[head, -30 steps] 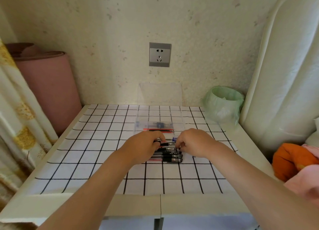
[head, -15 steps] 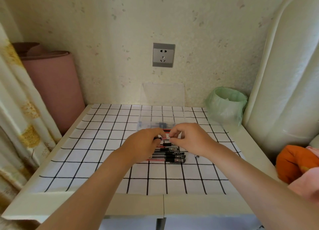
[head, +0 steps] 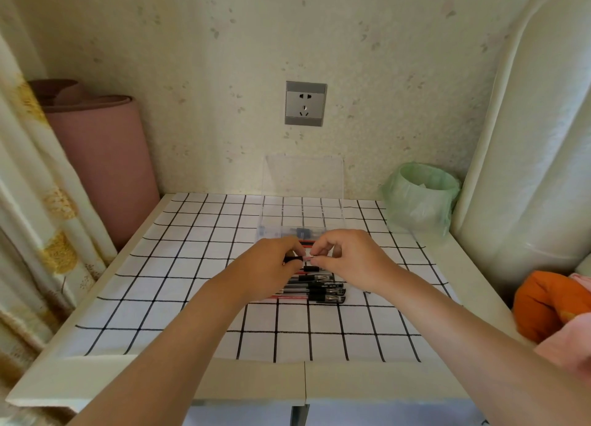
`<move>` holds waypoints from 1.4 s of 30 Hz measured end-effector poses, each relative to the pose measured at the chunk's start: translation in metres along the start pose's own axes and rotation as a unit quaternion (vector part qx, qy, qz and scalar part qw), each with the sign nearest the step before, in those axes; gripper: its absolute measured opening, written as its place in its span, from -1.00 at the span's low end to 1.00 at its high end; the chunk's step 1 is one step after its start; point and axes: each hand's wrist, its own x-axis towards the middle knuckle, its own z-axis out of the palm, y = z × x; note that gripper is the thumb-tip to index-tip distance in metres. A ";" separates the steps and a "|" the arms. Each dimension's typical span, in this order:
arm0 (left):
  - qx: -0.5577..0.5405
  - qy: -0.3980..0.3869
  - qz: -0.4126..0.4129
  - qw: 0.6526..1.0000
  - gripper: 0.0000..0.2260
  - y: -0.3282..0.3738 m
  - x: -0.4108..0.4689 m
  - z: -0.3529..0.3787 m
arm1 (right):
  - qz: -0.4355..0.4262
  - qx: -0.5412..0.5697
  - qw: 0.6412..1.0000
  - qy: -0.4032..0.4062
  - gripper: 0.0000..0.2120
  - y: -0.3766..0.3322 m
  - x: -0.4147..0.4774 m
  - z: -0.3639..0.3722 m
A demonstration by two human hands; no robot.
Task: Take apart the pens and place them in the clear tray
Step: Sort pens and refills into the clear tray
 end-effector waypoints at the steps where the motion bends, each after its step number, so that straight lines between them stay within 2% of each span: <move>1: -0.004 0.001 -0.001 1.000 -0.84 0.000 0.000 0.000 | 0.001 0.000 1.000 0.000 -0.93 0.001 0.000 0.000; 8: -0.012 0.011 0.000 1.000 -0.85 0.002 0.000 -0.001 | 0.016 0.024 1.000 0.007 -0.91 0.001 0.000 0.002; 13: -0.008 0.006 0.017 1.000 -0.86 0.002 0.000 -0.003 | 0.037 0.079 0.996 0.013 -0.93 -0.001 0.001 0.005; 19: 0.015 0.005 0.017 1.000 -0.86 0.001 0.001 0.001 | 0.036 0.054 0.998 -0.004 -0.88 0.000 0.000 0.005; 23: 0.039 0.012 0.024 0.999 -0.85 -0.003 0.001 -0.001 | 0.044 0.056 0.997 -0.017 -0.98 -0.002 0.000 0.004; 26: 0.045 0.012 0.031 0.998 -0.85 -0.004 0.001 -0.001 | 0.052 0.050 0.996 -0.049 -0.81 -0.001 0.000 0.004; 35: 0.057 0.013 0.036 0.998 -0.84 -0.004 0.004 0.000 | 0.046 0.041 0.997 -0.043 -0.97 0.000 0.000 0.004; 39: 0.058 0.004 0.040 0.998 -0.84 -0.004 0.002 -0.001 | 0.071 0.041 0.993 -0.086 -0.74 -0.003 -0.001 0.003; 42: 0.062 0.003 0.041 0.997 -0.83 -0.003 0.002 -0.001 | 0.067 0.015 0.995 -0.078 -0.80 -0.003 -0.002 0.003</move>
